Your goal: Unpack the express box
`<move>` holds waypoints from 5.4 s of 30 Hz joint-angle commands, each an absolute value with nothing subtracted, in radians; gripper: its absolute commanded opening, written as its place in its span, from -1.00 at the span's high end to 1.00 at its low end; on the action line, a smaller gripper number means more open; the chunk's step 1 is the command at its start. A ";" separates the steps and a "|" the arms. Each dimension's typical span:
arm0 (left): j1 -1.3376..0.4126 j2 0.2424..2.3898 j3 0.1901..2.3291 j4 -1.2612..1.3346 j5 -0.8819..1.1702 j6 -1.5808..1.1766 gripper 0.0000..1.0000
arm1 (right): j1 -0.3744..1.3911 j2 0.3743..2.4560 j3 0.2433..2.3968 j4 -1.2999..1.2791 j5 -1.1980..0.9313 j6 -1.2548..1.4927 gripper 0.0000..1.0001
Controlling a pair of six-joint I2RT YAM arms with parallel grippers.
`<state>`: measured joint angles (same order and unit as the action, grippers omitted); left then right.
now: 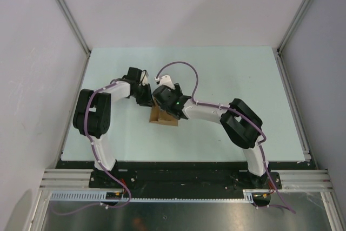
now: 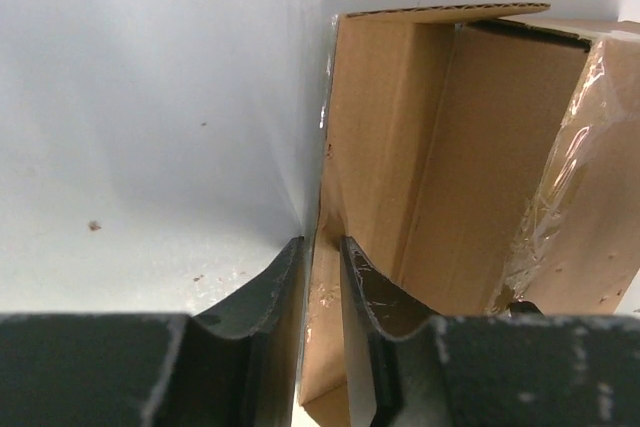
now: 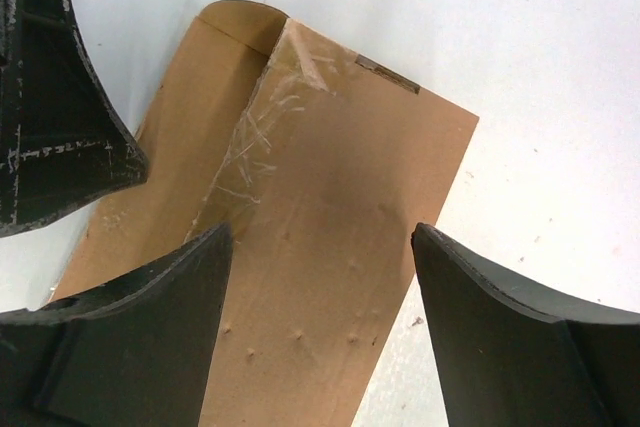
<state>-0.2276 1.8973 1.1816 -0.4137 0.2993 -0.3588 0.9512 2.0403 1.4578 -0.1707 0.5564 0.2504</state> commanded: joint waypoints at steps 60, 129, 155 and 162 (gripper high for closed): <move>-0.124 2.068 1.084 -0.466 0.531 -0.551 0.68 | 0.950 2.010 1.611 -0.528 0.855 0.288 -0.13; -0.284 2.125 1.124 -0.327 0.598 -0.727 0.75 | 0.793 1.818 1.368 -0.632 0.686 0.390 -0.36; -0.426 1.930 1.342 -0.325 0.557 -0.509 0.25 | 0.640 1.663 1.140 -0.514 0.463 0.439 0.05; -0.529 2.017 1.472 -0.324 0.589 -0.520 0.02 | 0.609 1.649 1.111 -0.483 0.416 0.431 0.03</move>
<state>-0.4850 1.9934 1.3937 -0.3210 0.5774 -0.5442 0.6411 1.6432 1.1584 -0.4286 0.4271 0.4423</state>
